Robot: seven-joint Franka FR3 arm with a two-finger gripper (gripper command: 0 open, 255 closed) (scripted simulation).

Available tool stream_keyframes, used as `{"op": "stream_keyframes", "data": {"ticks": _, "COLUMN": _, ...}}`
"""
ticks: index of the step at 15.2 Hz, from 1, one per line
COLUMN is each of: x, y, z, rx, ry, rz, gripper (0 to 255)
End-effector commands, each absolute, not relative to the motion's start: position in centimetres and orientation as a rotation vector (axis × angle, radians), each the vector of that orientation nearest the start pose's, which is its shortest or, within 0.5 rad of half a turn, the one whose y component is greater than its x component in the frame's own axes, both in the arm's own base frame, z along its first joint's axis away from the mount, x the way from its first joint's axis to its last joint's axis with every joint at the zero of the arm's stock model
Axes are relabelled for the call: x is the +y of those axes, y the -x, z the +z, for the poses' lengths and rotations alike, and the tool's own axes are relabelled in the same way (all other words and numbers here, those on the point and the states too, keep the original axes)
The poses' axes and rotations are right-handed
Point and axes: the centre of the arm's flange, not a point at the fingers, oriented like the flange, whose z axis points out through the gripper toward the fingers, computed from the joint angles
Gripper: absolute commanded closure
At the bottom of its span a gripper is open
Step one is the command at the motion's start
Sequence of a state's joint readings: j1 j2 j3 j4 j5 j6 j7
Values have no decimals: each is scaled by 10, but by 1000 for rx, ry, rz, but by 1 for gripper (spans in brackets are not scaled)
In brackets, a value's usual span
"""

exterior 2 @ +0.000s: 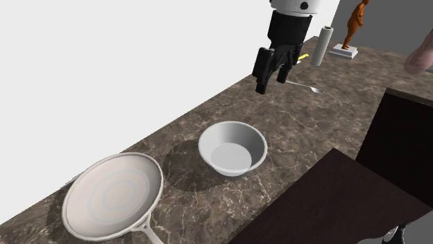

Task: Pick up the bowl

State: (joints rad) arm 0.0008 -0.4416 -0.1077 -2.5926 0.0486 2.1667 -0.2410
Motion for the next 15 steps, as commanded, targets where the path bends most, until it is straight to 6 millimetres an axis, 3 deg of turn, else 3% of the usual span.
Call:
{"op": "stream_keyframes", "data": {"ticks": 1, "x": -45, "y": -405, "z": 380, "rx": -184, "ry": 3047, "rz": -45, "gripper": 0}}
{"op": "stream_keyframes", "data": {"ticks": 10, "x": -58, "y": -451, "z": 272, "rx": -209, "ry": 3016, "rz": -50, "gripper": 0}}
{"op": "stream_keyframes", "data": {"ticks": 15, "x": -58, "y": -451, "z": 245, "rx": -209, "ry": 3016, "rz": -50, "gripper": 0}}
